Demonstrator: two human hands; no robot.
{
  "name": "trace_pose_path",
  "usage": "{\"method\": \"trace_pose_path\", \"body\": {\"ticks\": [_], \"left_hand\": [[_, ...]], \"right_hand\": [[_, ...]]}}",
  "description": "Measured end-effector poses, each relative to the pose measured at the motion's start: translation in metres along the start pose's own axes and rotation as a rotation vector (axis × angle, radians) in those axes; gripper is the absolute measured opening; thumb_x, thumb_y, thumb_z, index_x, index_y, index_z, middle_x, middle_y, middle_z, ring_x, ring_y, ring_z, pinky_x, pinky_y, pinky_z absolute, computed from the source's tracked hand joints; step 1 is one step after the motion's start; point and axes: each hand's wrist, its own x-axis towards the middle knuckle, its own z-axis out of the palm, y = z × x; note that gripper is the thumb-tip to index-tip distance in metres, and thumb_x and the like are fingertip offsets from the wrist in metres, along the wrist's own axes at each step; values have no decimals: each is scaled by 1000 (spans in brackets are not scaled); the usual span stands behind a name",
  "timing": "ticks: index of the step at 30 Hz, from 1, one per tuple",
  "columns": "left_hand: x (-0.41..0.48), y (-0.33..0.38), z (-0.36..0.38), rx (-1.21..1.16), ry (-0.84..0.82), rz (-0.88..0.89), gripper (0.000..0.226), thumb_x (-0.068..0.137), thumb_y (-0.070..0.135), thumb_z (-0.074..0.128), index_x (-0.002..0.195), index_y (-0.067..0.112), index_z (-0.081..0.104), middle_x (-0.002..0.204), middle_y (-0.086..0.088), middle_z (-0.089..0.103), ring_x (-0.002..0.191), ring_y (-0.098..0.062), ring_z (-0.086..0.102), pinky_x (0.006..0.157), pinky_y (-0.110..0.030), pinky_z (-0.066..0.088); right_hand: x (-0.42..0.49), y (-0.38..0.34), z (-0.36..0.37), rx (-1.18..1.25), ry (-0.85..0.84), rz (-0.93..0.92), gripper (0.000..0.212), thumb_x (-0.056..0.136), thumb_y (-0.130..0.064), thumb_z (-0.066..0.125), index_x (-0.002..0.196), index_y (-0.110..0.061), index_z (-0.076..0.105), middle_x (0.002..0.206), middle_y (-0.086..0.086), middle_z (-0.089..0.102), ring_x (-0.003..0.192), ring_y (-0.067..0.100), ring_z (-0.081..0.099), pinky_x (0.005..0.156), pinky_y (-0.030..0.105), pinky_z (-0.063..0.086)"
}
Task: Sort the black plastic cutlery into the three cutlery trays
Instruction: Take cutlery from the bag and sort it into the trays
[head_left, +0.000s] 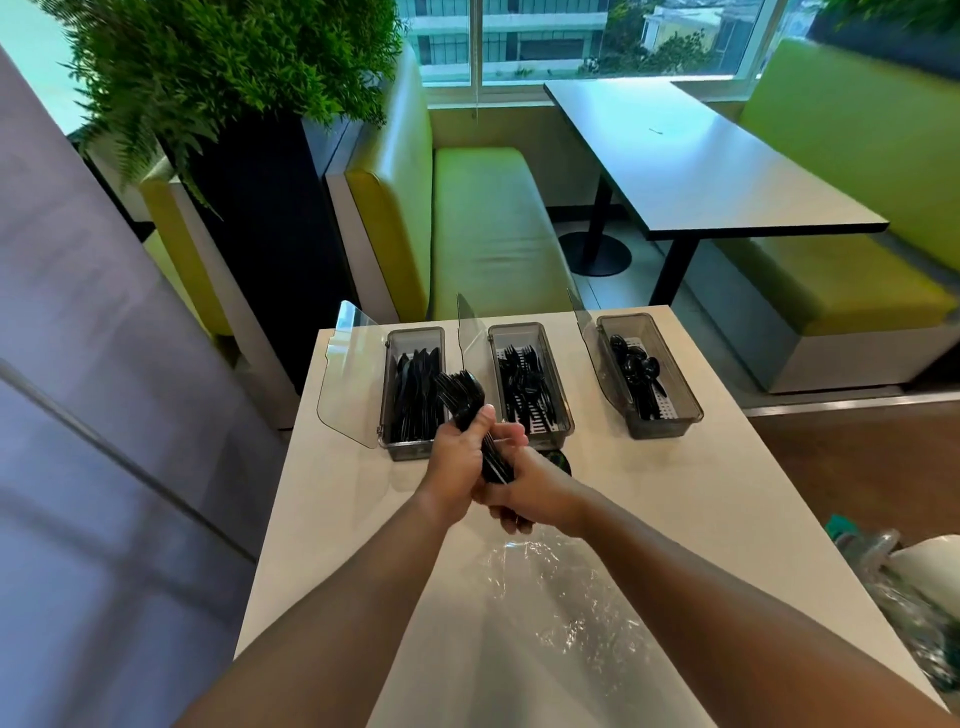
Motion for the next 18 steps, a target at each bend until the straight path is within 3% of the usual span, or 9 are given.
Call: {"method": "trace_pose_path", "body": {"ticks": [2, 4, 8, 12, 14, 16, 18], "left_hand": [[-1, 4, -4, 10, -18, 30, 29, 105, 25, 50, 90, 3, 62, 78, -15, 71, 78, -31, 73, 78, -43, 61], [-2, 8, -9, -11, -23, 34, 27, 104, 23, 53, 86, 5, 60, 72, -11, 67, 65, -26, 70, 66, -39, 60], [-4, 10, -17, -70, -65, 12, 22, 100, 26, 57, 91, 7, 61, 73, -7, 64, 65, -21, 67, 54, -34, 55], [-2, 8, -17, -55, -74, 9, 25, 101, 28, 56, 91, 6, 63, 67, -6, 60, 58, -18, 61, 58, -34, 56], [-4, 7, -16, -7, -93, -3, 25, 100, 30, 58, 91, 7, 64, 64, -6, 55, 50, -15, 54, 52, -32, 52], [-7, 6, -14, 65, -144, -10, 27, 100, 33, 59, 96, 7, 63, 63, -4, 52, 46, -14, 49, 48, -31, 47], [-11, 4, -11, 109, -193, -25, 28, 101, 33, 57, 101, 5, 61, 64, -5, 53, 45, -14, 48, 47, -30, 45]], "right_hand": [[-2, 2, -8, -45, -85, 54, 22, 93, -17, 69, 109, -3, 63, 84, 10, 68, 66, 19, 67, 56, 30, 53], [-2, 6, -23, -31, -99, 94, 22, 92, -20, 69, 109, -6, 66, 92, 9, 72, 76, 20, 69, 65, 33, 54], [-1, 0, -44, 55, -9, 57, 23, 88, -14, 72, 109, -10, 65, 96, 10, 69, 78, 18, 65, 60, 27, 51], [3, -10, -45, 109, -49, -20, 41, 84, -37, 78, 117, -15, 64, 98, 7, 70, 79, 18, 65, 63, 30, 52], [6, -14, -42, 128, 30, -63, 43, 88, -47, 73, 117, -17, 64, 101, 9, 71, 79, 19, 66, 66, 32, 52], [10, -19, -40, 165, 118, -110, 42, 93, -52, 65, 114, -16, 65, 91, 5, 70, 75, 17, 66, 63, 29, 52], [12, -25, -37, 243, 153, -137, 34, 99, -45, 59, 104, -12, 64, 75, 2, 64, 65, 17, 66, 55, 26, 50]]}}
